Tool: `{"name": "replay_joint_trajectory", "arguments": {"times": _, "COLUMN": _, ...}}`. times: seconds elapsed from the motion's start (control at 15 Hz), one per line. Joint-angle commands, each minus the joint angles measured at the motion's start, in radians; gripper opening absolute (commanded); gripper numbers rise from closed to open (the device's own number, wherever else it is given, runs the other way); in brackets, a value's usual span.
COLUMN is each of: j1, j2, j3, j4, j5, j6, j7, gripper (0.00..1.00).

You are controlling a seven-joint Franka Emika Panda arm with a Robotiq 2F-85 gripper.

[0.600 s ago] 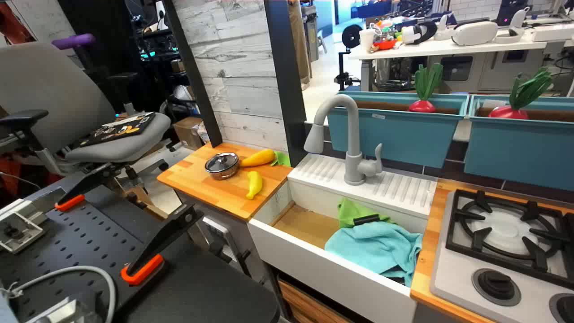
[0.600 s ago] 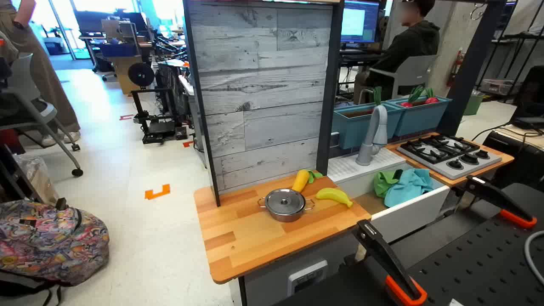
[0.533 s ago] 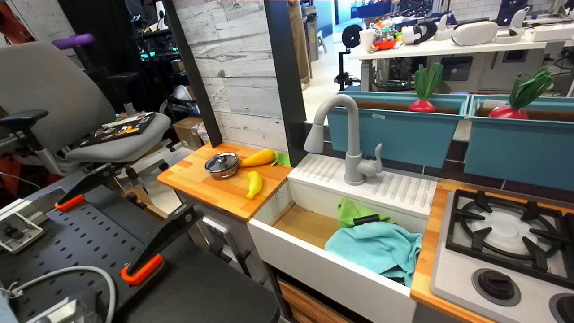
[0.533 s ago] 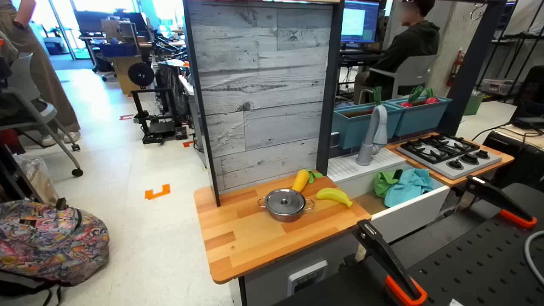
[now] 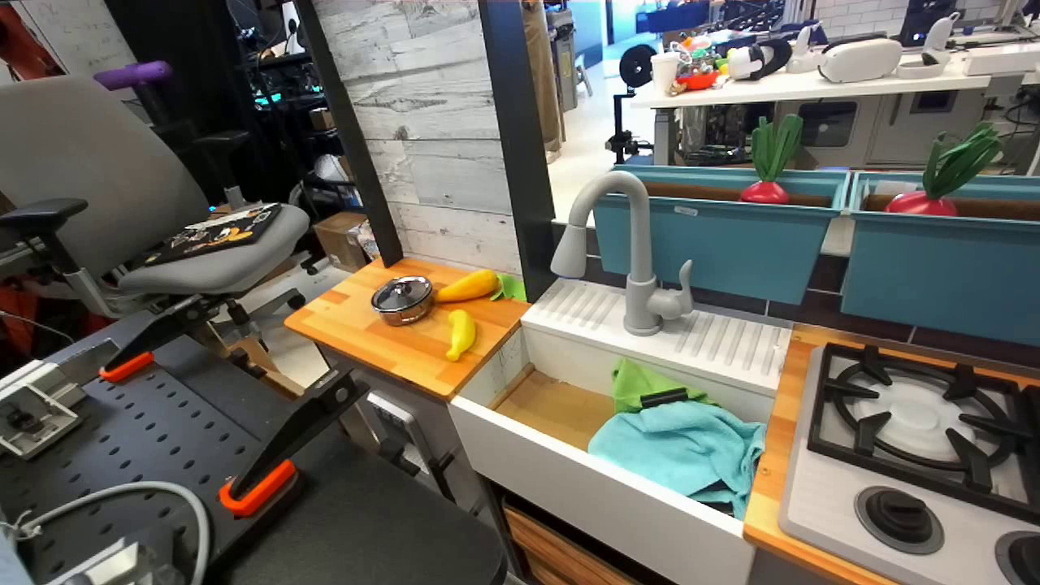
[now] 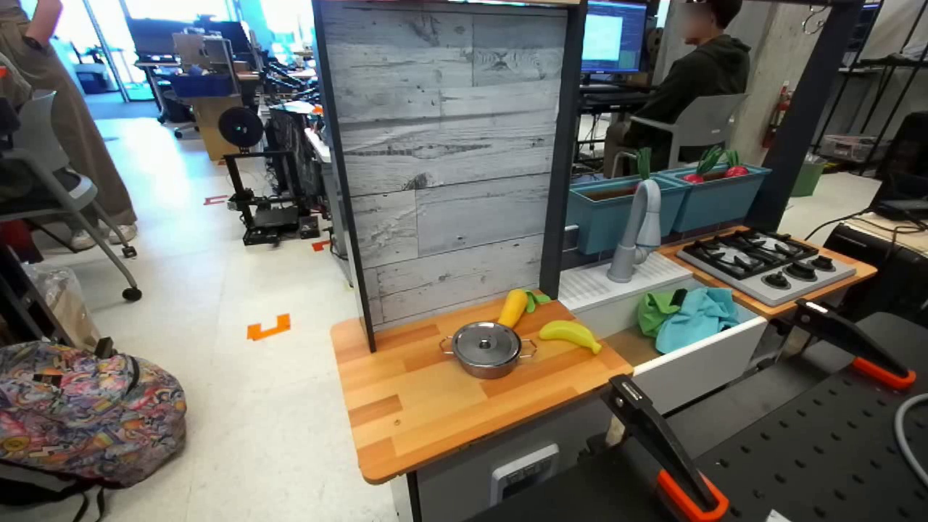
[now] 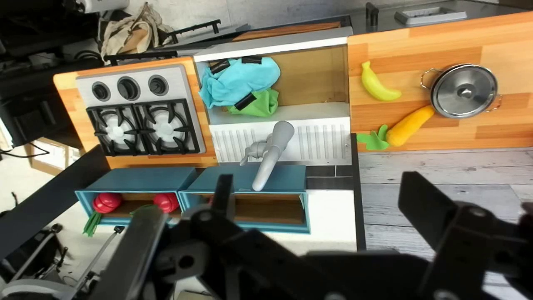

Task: Uncover the pot and then put the carrot toy on it

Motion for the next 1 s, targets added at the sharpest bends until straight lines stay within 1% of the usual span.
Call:
{"name": "replay_joint_trajectory", "arguments": {"times": 0.0, "j1": 0.02, "j2": 0.001, "j3": -0.018, "j4": 0.002, "j5": -0.006, "j6": -0.004, "j7": 0.004, "gripper": 1.0}}
{"name": "replay_joint_trajectory", "arguments": {"times": 0.2, "j1": 0.026, "j2": 0.049, "j3": -0.024, "j4": -0.024, "j5": -0.004, "j6": 0.09, "j7": 0.007, "gripper": 1.0}}
{"name": "replay_joint_trajectory", "arguments": {"times": 0.33, "j1": 0.028, "j2": 0.1, "j3": -0.021, "j4": -0.052, "j5": -0.004, "j6": 0.201, "j7": 0.027, "gripper": 1.0}}
{"name": "replay_joint_trajectory", "arguments": {"times": 0.53, "j1": 0.048, "j2": 0.22, "j3": -0.03, "j4": -0.089, "j5": 0.039, "j6": 0.378, "j7": -0.006, "gripper": 1.0}}
{"name": "replay_joint_trajectory", "arguments": {"times": 0.67, "j1": 0.067, "j2": 0.317, "j3": -0.036, "j4": -0.107, "j5": 0.09, "j6": 0.517, "j7": -0.03, "gripper": 1.0}}
{"name": "replay_joint_trajectory", "arguments": {"times": 0.8, "j1": 0.091, "j2": 0.428, "j3": -0.034, "j4": -0.112, "j5": 0.193, "j6": 0.649, "j7": -0.1, "gripper": 1.0}}
{"name": "replay_joint_trajectory", "arguments": {"times": 0.93, "j1": 0.1, "j2": 0.547, "j3": 0.002, "j4": -0.097, "j5": 0.339, "j6": 0.753, "j7": -0.209, "gripper": 1.0}}
